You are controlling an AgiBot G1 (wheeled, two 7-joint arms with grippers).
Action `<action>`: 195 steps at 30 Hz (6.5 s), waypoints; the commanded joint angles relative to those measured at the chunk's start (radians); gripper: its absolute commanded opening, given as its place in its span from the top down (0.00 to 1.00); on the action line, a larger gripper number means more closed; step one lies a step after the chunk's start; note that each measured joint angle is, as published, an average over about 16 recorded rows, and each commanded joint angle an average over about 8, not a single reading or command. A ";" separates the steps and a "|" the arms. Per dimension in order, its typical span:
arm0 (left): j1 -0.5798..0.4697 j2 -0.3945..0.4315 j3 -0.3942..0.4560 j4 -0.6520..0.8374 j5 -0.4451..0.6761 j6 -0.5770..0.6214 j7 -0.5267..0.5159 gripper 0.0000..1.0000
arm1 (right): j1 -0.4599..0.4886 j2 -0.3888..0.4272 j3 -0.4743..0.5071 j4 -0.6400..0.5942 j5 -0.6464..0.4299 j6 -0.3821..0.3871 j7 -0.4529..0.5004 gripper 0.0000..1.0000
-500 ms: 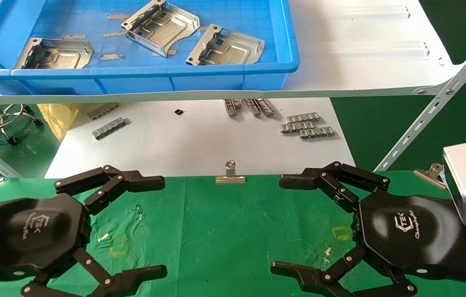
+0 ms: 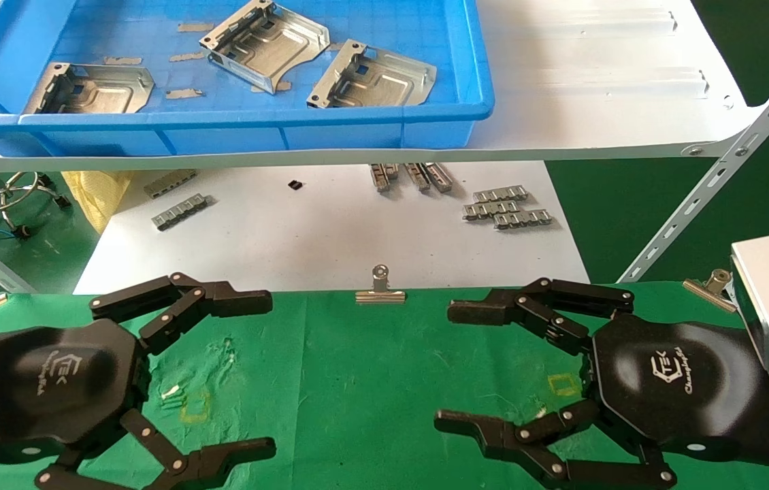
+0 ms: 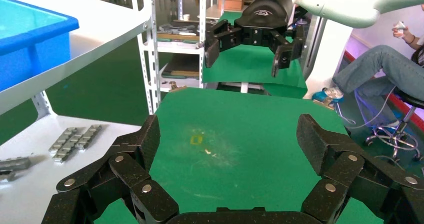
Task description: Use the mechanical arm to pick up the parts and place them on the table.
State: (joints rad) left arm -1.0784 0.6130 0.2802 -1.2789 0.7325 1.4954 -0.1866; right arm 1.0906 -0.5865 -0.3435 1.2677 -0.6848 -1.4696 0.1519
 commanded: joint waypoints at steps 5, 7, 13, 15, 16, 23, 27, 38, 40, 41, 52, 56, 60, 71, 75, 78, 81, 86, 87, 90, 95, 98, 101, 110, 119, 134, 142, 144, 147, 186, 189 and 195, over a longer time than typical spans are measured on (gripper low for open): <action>0.000 0.000 0.000 0.000 0.000 0.000 0.000 0.00 | 0.000 0.000 0.000 0.000 0.000 0.000 0.000 1.00; 0.000 0.000 0.000 0.000 0.000 0.000 0.000 0.00 | 0.000 0.000 0.000 0.000 0.000 0.000 0.000 1.00; 0.000 0.000 0.000 0.000 0.000 0.000 0.000 0.00 | 0.000 0.000 0.000 0.000 0.000 0.000 0.000 1.00; 0.000 0.000 0.000 -0.001 0.000 0.000 0.000 0.00 | 0.000 0.000 0.000 0.000 0.000 0.000 0.000 1.00; 0.000 0.000 0.000 -0.001 0.000 0.000 0.000 0.00 | 0.000 0.000 0.000 0.000 0.000 0.000 0.000 1.00; -0.033 0.003 -0.003 0.011 0.017 -0.004 0.011 0.00 | 0.000 0.000 0.000 0.000 0.000 0.000 0.000 1.00; -0.148 0.032 0.008 0.069 0.072 -0.011 0.024 0.00 | 0.000 0.000 0.000 0.000 0.000 0.000 0.000 1.00; -0.670 0.317 0.124 0.636 0.400 -0.217 0.120 0.00 | 0.000 0.000 0.000 0.000 0.000 0.000 0.000 1.00; -0.739 0.377 0.143 0.750 0.455 -0.309 0.143 0.00 | 0.000 0.000 0.000 0.000 0.000 0.000 0.000 1.00; -0.770 0.407 0.152 0.804 0.481 -0.353 0.153 0.00 | 0.000 0.000 0.000 0.000 0.000 0.000 0.000 1.00; -0.953 0.603 0.233 1.176 0.635 -0.612 0.180 0.94 | 0.000 0.000 -0.001 0.000 0.000 0.000 0.000 1.00; -0.976 0.622 0.244 1.225 0.651 -0.625 0.175 1.00 | 0.000 0.000 -0.001 0.000 0.000 0.000 0.000 1.00; -0.987 0.633 0.250 1.254 0.659 -0.627 0.165 1.00 | 0.000 0.000 -0.001 0.000 0.000 0.000 0.000 0.99; -0.992 0.634 0.255 1.283 0.667 -0.640 0.148 1.00 | 0.000 0.000 -0.001 0.000 0.000 0.000 0.000 0.00; -0.990 0.632 0.254 1.283 0.665 -0.632 0.144 1.00 | 0.000 0.000 -0.001 0.000 0.000 0.000 0.000 0.00; -0.988 0.630 0.253 1.282 0.664 -0.624 0.143 1.00 | 0.000 0.000 -0.001 0.000 0.001 0.000 0.000 0.00; -0.987 0.629 0.251 1.280 0.661 -0.620 0.143 1.00 | 0.000 0.000 -0.001 0.000 0.001 0.000 -0.001 0.00; -0.986 0.627 0.248 1.278 0.657 -0.613 0.143 1.00 | 0.000 0.000 -0.001 0.000 0.001 0.000 -0.001 0.00; -0.986 0.626 0.247 1.278 0.656 -0.611 0.143 1.00 | 0.000 0.000 -0.001 0.000 0.001 0.000 -0.001 0.00; -0.990 0.623 0.242 1.274 0.649 -0.606 0.144 1.00 | 0.000 0.000 -0.001 0.000 0.001 0.000 -0.001 0.00; -1.002 0.611 0.225 1.254 0.623 -0.572 0.164 1.00 | 0.000 0.000 -0.001 0.000 0.001 0.000 -0.001 0.00; -1.009 0.597 0.214 1.236 0.607 -0.517 0.192 1.00 | 0.000 0.000 -0.001 0.000 0.001 0.000 -0.001 0.00; -1.012 0.578 0.208 1.218 0.597 -0.425 0.232 1.00 | 0.000 0.000 -0.001 0.000 0.001 0.000 -0.001 0.00; -0.992 0.497 0.198 1.173 0.568 -0.047 0.405 1.00 | 0.001 0.000 -0.001 0.000 0.001 0.000 -0.001 0.00; -0.912 0.432 0.209 1.074 0.504 0.113 0.569 1.00 | 0.001 0.000 -0.002 0.000 0.001 0.000 -0.001 0.00; -0.722 0.244 0.607 0.787 0.400 0.100 0.761 1.00 | 0.001 0.001 -0.002 0.000 0.001 0.000 -0.001 0.00; -0.688 0.287 0.706 0.981 0.455 0.077 0.888 1.00 | 0.001 0.001 -0.002 0.000 0.001 0.000 -0.001 0.00; -0.684 0.298 0.714 1.024 0.462 0.072 0.919 1.00 | 0.001 0.001 -0.002 0.000 0.001 0.001 -0.001 0.00; -0.682 0.312 0.721 1.076 0.468 0.067 0.959 0.71 | 0.001 0.001 -0.002 0.000 0.001 0.001 -0.001 0.00; -0.634 0.270 0.548 1.277 0.192 0.096 0.782 0.00 | 0.000 0.001 -0.002 -0.001 0.002 0.001 -0.001 0.00; -0.633 0.269 0.548 1.265 0.198 0.096 0.780 0.00 | 0.000 0.001 -0.002 -0.001 0.002 0.001 -0.001 0.00; -0.592 0.252 0.513 1.183 0.185 0.089 0.730 0.00 | 0.001 0.001 -0.002 -0.001 0.002 0.001 -0.001 0.00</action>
State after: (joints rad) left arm -1.6655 0.8626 0.7895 -0.1064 0.9176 1.5840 0.5379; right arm 1.0911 -0.5856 -0.3459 1.2669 -0.6832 -1.4688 0.1505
